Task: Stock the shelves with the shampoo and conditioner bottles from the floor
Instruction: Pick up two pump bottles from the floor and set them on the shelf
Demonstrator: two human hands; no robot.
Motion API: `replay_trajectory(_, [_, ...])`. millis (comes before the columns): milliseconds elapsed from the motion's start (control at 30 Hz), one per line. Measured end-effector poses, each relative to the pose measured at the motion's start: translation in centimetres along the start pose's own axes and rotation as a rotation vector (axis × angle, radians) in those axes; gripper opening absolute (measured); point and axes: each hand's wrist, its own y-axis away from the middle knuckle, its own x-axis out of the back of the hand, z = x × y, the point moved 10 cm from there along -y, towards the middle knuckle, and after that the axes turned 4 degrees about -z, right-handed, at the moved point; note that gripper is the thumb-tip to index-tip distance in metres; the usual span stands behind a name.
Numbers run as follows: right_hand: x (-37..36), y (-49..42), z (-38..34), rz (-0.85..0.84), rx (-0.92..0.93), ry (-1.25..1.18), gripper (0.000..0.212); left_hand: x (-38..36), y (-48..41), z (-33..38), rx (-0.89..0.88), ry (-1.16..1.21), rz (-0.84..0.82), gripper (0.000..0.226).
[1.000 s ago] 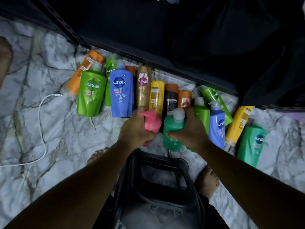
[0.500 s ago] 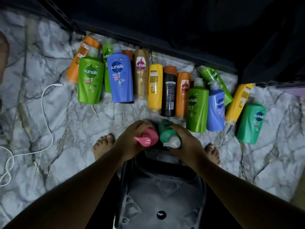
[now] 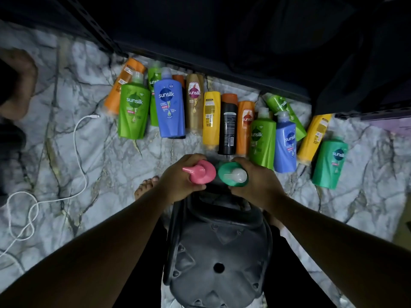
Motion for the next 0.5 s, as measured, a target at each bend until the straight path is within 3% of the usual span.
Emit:
replay_trajectory(233, [10.8,7.3,-8.2,0.066,0.044,-0.169,0.081,7.2,6.9,11.2,0.051,0.163,0.033,0.081])
replay_trajectory(500, [29.9,22.0,-22.6,0.303,0.123,-0.485,0.071,18.9,19.7,35.0,-0.073,0.181,0.090,0.082])
